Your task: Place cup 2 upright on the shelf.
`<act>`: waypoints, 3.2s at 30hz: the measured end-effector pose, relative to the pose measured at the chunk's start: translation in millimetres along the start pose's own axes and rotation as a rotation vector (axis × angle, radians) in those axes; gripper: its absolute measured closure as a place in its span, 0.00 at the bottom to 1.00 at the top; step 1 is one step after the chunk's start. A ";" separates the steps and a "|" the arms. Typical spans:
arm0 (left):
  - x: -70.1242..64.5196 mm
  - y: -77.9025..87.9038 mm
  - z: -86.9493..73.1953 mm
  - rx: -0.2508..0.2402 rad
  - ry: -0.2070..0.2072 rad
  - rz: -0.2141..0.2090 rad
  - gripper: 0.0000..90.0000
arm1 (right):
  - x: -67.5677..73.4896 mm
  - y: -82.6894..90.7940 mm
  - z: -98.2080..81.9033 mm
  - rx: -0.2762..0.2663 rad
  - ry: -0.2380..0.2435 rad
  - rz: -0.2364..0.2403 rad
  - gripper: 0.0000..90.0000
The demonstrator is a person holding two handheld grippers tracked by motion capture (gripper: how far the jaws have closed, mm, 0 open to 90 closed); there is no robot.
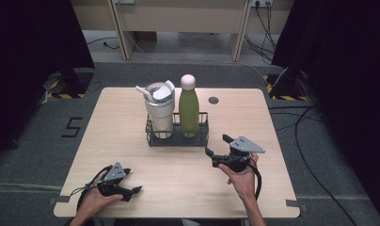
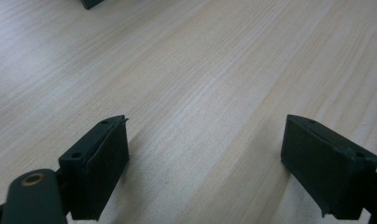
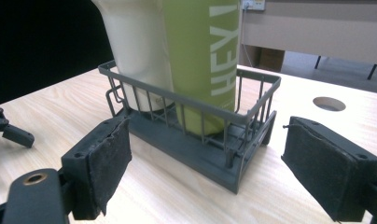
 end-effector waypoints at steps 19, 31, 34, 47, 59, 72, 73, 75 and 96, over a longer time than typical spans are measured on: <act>0.0 0.1 -0.1 0.001 0.000 0.001 0.16 | 5.0 10.8 -33.5 0.066 -0.006 0.017 0.17; 0.0 0.1 -0.1 0.001 0.000 0.000 0.16 | 13.6 9.6 -53.7 0.122 -0.009 0.038 0.17; 0.0 0.1 0.0 0.001 -0.001 0.000 0.16 | 15.3 9.7 -54.5 0.134 0.005 0.036 0.17; -0.1 0.1 -0.1 0.000 0.001 0.001 0.16 | 20.3 10.5 -69.5 0.212 0.016 0.044 0.17; -0.1 0.1 -0.1 0.000 0.000 0.003 0.16 | 22.1 15.8 -81.5 0.247 -0.019 0.061 0.17; -0.2 0.2 -0.2 0.000 0.000 0.003 0.16 | 24.3 15.9 -86.1 0.304 -0.009 0.049 0.17; -0.1 0.1 -0.2 0.000 0.000 0.001 0.16 | 24.4 15.8 -86.6 0.308 -0.010 0.049 0.17; -0.2 0.2 -0.2 0.001 0.000 0.003 0.16 | 24.4 15.8 -87.9 0.319 -0.013 0.047 0.17; -0.4 0.1 -0.4 -0.002 0.000 0.004 0.16 | 29.6 9.8 -94.9 0.492 0.062 0.000 0.00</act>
Point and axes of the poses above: each handheld gripper's, and its own axes: y roughly backward along the jaws, z roughly out of its top, x roughly to its left, the point moved 2 cm from there along -y, roughly forward along the jaws, and after that the axes turned 4 degrees about y, right-handed, at the moved point
